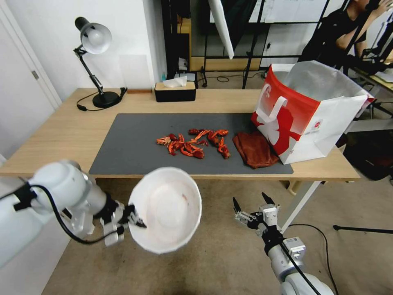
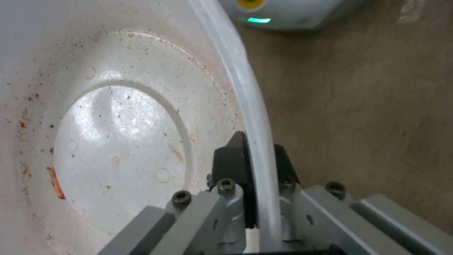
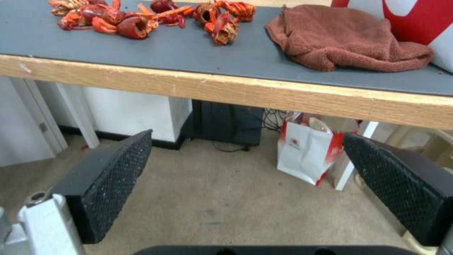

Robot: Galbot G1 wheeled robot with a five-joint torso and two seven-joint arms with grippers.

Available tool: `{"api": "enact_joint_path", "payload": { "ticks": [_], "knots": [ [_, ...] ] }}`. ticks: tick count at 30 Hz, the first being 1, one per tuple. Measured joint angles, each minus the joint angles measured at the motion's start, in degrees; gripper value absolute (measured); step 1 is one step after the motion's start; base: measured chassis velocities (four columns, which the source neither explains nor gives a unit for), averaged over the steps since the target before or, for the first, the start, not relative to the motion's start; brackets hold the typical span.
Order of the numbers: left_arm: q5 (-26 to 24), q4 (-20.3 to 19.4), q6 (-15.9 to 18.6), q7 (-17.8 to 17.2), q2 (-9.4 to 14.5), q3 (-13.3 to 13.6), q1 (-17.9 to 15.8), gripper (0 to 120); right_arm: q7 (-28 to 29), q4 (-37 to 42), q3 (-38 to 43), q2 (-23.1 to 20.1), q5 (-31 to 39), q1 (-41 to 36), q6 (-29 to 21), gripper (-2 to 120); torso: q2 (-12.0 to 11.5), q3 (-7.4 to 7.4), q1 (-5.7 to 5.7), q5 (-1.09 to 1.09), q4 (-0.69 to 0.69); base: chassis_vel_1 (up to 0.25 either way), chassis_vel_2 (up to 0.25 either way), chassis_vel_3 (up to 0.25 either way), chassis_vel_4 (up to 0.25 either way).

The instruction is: Sweep shrimp from table into container with towel, then put container into takeout bag.

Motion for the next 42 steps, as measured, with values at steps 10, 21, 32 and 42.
{"api": "enact_joint_path", "payload": {
  "ticks": [10,21,32,42],
  "knots": [
    [5.16,8.78,-1.29,3.06,-6.7,4.06,-1.94,0,-0.14,1.67,0.28,0.0,0.09,-0.96,0.0,100,0.0,0.0,0.0,-0.01,-0.02,0.0,0.0,0.0,0.0],
    [3.76,20.51,0.94,5.07,-12.27,9.49,-12.7,0,1.0,5.41,0.93,-0.83,2.88,0.41,-0.68,100,-0.01,0.01,0.01,0.0,0.0,0.0,0.0,0.0,0.0],
    [-1.19,26.71,3.57,5.41,-13.7,12.51,-18.26,0,2.52,8.05,0.97,-2.37,5.15,3.81,-2.6,100,0.0,0.0,0.01,-0.01,0.0,0.0,0.0,0.0,0.0],
    [-1.23,27.71,3.79,5.39,-14.33,13.97,-20.71,0,5.05,4.82,0.43,-6.73,9.53,12.93,-5.17,100,0.0,0.01,0.01,-0.01,0.0,0.0,0.0,0.0,0.0]
  ]
}}
